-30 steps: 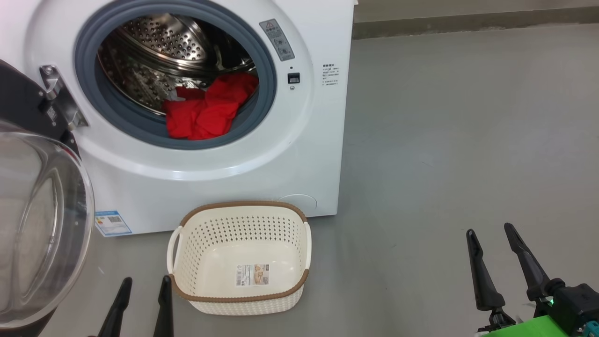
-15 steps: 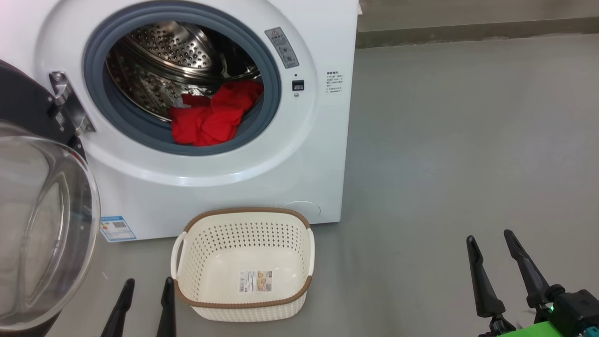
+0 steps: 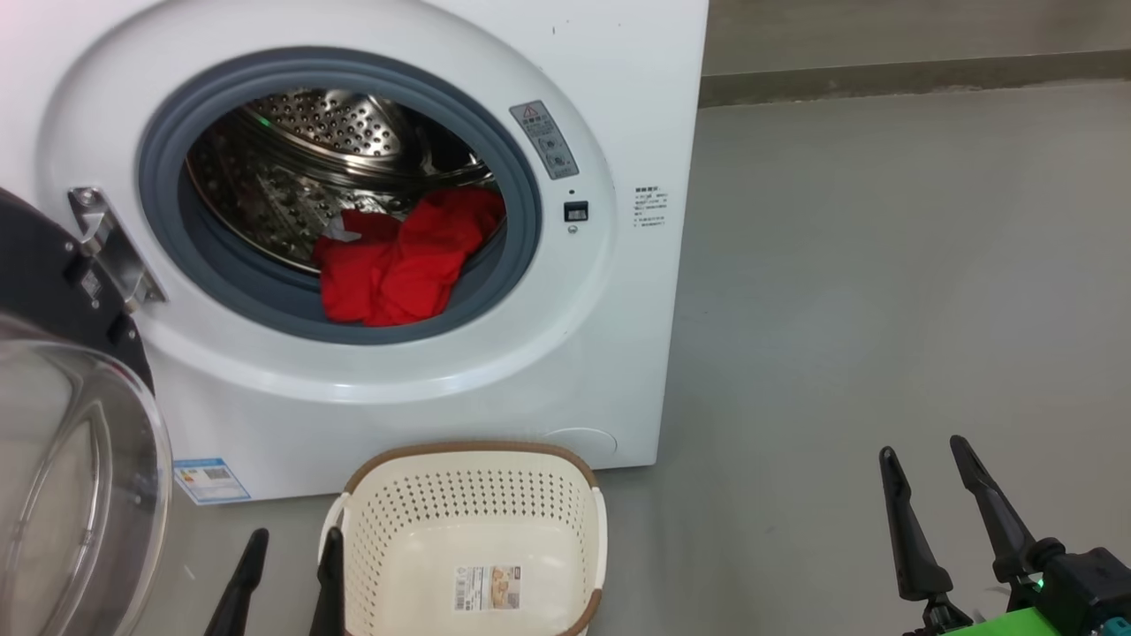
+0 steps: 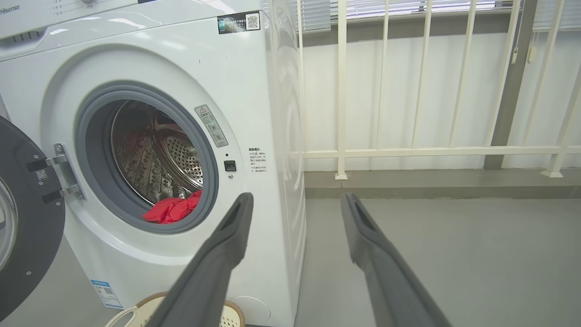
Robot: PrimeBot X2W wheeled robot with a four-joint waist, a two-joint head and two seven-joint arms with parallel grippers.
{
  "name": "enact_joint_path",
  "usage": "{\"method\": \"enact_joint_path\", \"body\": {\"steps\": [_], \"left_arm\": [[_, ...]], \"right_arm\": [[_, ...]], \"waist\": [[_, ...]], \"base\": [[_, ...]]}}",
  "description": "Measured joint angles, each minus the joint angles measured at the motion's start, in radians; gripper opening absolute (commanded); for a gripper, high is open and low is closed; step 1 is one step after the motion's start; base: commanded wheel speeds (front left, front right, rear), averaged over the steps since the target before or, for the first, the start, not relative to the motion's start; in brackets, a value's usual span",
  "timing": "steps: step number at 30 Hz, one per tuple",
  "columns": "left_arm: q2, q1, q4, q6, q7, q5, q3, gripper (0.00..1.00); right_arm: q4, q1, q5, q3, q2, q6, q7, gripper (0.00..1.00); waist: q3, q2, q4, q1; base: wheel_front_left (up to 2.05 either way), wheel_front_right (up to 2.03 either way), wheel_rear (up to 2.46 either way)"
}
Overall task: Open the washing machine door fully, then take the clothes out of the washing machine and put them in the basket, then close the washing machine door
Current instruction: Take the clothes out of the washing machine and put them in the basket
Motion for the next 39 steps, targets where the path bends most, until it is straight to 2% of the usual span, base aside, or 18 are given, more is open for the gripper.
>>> {"method": "enact_joint_path", "body": {"steps": [8,30,39], "left_arm": [[0.000,0.000,0.000,0.000,0.000,0.008,-0.007,1.00],[-0.001,-0.006,0.033,0.002,-0.001,0.018,0.006,1.00],[-0.021,-0.041,0.052,0.006,-0.002,0.027,0.009,1.00]], "right_arm": [[0.000,0.000,0.000,0.002,0.000,0.000,0.000,1.00],[0.005,-0.001,0.003,0.008,0.000,0.000,0.000,1.00],[0.005,-0.003,0.003,0.019,0.000,0.000,0.000,1.00]], "waist": [[0.011,0.0000,0.003,0.0000],[0.026,0.0000,0.005,0.0000],[0.044,0.0000,0.021,0.0000]], "base": [[0.71,-0.71,0.00],[0.00,0.00,0.00],[0.00,0.00,0.00]]}}
